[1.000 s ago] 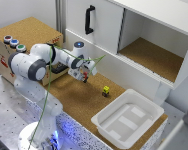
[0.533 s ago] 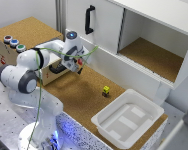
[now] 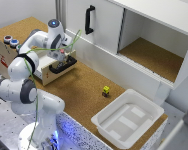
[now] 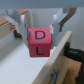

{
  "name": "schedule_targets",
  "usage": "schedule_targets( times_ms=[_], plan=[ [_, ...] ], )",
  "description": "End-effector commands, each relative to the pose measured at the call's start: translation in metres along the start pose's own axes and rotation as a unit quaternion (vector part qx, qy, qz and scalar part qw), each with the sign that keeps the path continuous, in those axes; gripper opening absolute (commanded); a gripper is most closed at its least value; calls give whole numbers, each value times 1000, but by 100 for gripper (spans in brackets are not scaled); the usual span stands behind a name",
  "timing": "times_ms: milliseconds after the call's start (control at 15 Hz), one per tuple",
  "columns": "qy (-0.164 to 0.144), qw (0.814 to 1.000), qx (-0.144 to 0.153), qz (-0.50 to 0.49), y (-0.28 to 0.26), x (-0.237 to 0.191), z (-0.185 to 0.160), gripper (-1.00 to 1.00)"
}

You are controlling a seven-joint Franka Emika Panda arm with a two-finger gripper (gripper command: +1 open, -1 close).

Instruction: Put the pink block in the drawer

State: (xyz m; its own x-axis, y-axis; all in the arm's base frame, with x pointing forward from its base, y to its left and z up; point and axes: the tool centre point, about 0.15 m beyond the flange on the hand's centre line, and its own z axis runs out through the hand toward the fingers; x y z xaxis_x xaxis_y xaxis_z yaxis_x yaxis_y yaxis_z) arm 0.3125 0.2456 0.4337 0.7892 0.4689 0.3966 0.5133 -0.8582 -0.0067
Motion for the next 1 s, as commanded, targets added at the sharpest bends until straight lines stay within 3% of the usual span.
schedule_targets(
  times_ms=[0, 133, 267, 533, 667, 933],
  plan=[
    [-125, 986, 40, -100, -42, 36, 34, -100],
    [-133, 979, 38, -150, -54, 39, 48, -100],
    [-133, 969, 61, -199, -62, 46, 59, -100],
    [-170, 939, 70, -291, -69, 41, 95, -100],
    [-184, 926, 95, -316, -67, 32, 106, -100],
    [-187, 912, 100, -352, -69, 14, 120, -100]
  ],
)
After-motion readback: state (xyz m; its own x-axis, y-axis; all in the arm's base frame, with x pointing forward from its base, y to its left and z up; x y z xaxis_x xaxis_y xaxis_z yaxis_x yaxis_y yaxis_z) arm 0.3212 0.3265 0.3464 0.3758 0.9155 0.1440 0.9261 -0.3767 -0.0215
